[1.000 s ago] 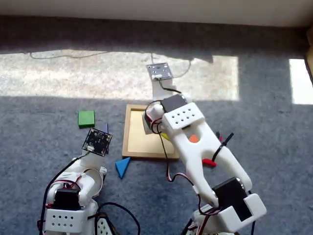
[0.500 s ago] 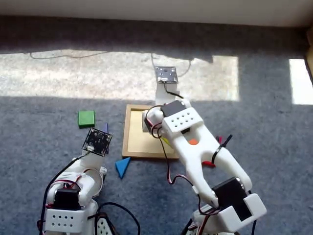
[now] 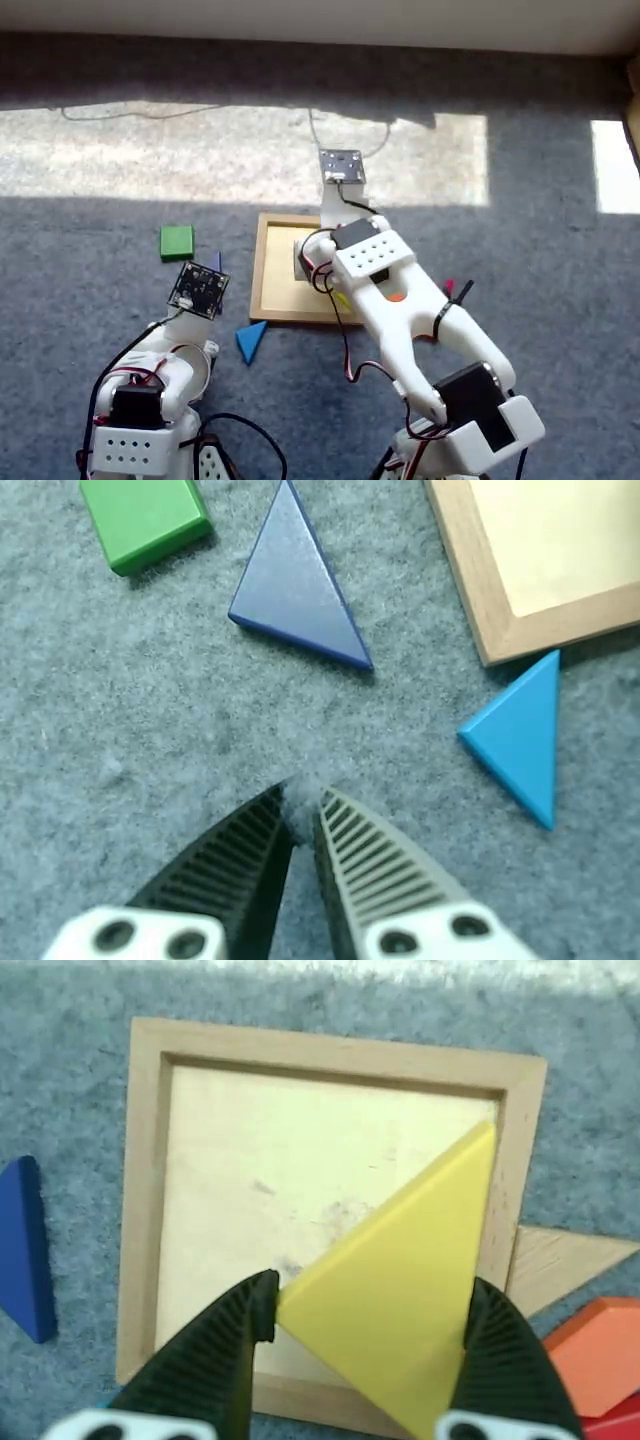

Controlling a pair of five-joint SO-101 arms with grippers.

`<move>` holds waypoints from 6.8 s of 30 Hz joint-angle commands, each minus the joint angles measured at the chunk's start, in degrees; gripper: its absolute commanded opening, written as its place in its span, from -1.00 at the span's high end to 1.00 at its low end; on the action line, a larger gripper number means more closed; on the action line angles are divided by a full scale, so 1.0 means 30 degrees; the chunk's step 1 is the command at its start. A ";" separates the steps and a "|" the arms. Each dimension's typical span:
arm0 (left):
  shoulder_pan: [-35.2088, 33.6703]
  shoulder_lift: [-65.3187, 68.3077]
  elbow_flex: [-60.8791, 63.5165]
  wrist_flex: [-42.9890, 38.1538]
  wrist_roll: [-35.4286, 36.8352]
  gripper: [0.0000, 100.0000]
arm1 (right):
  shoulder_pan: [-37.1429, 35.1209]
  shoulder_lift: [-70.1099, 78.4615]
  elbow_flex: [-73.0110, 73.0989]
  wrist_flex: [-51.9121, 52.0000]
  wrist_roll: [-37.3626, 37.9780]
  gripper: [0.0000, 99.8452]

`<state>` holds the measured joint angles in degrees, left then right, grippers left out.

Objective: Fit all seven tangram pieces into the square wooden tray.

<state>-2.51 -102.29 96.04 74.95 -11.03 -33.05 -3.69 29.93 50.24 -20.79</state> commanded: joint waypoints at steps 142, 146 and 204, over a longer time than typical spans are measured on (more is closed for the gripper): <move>-0.0220 -0.0220 0.0396 0.0059 0.0029 0.99 | 0.4000 -0.0073 0.1568 -0.3736 0.8147 0.89; -0.0220 -0.0220 0.0396 0.0059 0.0029 0.99 | 0.4908 -0.0161 0.1568 -0.3736 0.8147 0.89; -0.0220 -0.0220 0.0396 0.0059 0.0029 0.99 | 1.0681 -0.4674 0.6286 0.2916 -0.4571 0.30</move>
<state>-2.51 -102.29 96.04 74.95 -11.03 -2.81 -22.07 49.36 61.93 -33.80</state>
